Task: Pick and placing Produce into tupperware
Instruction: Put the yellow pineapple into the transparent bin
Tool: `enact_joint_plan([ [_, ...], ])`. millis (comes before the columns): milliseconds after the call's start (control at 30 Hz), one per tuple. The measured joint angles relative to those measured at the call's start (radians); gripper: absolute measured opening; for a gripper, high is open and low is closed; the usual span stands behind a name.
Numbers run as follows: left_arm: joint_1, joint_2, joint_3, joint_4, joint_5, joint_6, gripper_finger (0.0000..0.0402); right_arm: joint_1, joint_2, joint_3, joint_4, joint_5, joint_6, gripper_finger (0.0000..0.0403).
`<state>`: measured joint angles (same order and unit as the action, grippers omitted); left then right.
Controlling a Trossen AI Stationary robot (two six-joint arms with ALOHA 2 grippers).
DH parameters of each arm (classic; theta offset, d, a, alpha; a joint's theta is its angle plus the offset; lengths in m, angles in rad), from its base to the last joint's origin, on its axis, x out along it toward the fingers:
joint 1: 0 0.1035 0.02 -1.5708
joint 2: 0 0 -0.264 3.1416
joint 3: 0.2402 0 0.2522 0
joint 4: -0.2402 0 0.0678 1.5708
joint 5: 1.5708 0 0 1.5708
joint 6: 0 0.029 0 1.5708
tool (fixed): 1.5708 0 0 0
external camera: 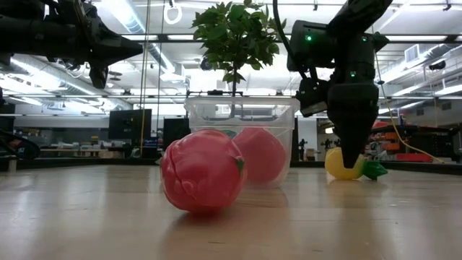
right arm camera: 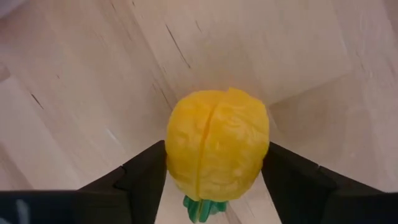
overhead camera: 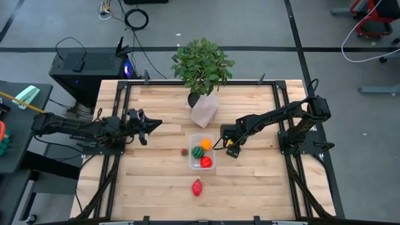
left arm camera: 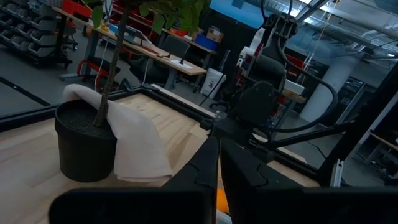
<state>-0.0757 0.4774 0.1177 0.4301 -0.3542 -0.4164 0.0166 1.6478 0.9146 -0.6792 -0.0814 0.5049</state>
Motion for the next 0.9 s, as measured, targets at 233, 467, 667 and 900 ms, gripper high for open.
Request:
enact_joint_plan([
  [233, 0.000, 0.000, 0.000, 0.000, 0.000, 0.000, 0.0031, 0.000, -0.001, 0.001, 0.000, -0.018, -0.005, 0.0222],
  [467, 0.000, 0.000, 0.000, 0.000, 0.000, 0.000, 0.0022, 0.000, -0.038, 0.011, -0.032, -0.024, -0.012, 0.0221],
  [667, 0.000, 0.000, 0.000, 0.000, 0.000, 0.000, 0.0019, 0.000, -0.124, 0.121, -0.188, -0.024, -0.046, 0.0220],
  [900, 0.000, 0.000, 0.000, 0.000, 0.000, 0.000, 0.0028, 0.000, -0.196, 0.351, -0.447, -0.024, -0.050, 0.0221],
])
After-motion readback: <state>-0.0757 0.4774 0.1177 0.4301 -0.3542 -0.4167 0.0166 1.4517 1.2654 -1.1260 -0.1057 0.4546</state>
